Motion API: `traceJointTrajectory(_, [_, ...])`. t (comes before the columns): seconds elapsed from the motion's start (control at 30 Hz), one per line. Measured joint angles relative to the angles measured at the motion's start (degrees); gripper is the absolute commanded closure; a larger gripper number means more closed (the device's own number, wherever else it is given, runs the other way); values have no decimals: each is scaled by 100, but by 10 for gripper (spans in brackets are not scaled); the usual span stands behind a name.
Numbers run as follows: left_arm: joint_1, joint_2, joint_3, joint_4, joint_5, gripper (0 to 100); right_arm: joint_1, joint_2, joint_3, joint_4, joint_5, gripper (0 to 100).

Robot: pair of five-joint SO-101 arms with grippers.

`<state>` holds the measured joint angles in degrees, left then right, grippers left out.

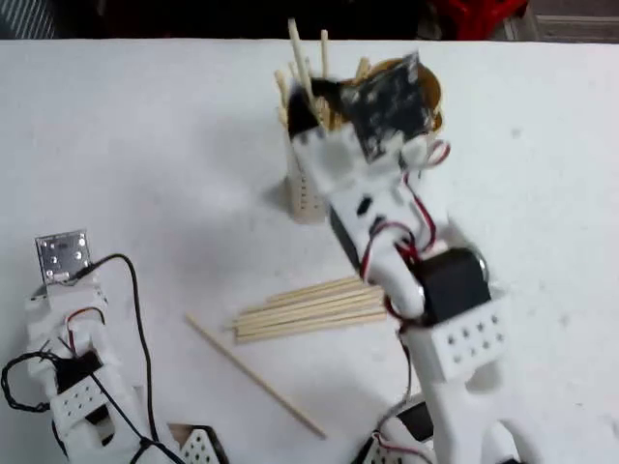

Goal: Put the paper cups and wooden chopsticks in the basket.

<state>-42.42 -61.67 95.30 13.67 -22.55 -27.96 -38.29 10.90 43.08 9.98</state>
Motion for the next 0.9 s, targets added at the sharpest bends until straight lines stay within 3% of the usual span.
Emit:
traceJointTrajectory(0.27, [0,0,9,0,0,913,132,1653,-1266,-1609,-35,981])
traceJointTrajectory(0.53, [114,-26,132,-149,-44,913,712,2365,-1459,-2136,-105,982])
traceJointTrajectory(0.9, [114,-26,132,-167,-44,913,765,2532,-897,-2760,-123,982])
